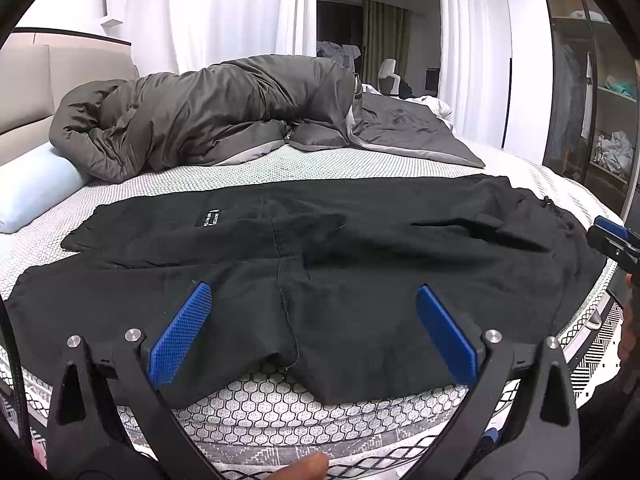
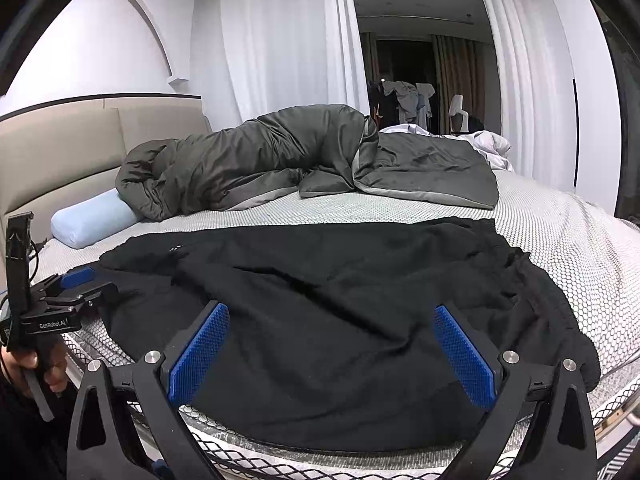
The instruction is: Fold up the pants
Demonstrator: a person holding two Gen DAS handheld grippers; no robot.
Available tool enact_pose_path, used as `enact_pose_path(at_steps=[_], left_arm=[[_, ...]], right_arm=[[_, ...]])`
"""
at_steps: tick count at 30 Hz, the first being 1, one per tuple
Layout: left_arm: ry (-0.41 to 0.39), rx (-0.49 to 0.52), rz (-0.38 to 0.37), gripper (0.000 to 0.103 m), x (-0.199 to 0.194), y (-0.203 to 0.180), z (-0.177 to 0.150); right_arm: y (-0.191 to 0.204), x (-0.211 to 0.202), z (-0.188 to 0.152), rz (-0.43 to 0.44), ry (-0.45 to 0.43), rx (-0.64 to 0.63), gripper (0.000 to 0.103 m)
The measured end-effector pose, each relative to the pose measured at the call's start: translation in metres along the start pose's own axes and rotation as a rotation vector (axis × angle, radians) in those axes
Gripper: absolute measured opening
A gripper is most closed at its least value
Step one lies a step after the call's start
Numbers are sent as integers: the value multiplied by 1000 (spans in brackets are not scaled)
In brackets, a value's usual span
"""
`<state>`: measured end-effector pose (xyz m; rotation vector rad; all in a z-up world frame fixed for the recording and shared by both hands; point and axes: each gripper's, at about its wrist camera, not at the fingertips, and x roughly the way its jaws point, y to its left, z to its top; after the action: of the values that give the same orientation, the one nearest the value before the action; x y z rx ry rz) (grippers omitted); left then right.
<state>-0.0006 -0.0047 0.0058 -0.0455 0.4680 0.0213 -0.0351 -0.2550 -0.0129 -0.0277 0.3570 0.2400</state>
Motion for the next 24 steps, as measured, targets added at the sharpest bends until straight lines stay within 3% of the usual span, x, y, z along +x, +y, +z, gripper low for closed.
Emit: enact_pose_path(at_steps=[24], left_arm=[[11, -5, 8, 102, 3, 10, 0]], right_arm=[[2, 6, -2, -37, 22, -17, 103]])
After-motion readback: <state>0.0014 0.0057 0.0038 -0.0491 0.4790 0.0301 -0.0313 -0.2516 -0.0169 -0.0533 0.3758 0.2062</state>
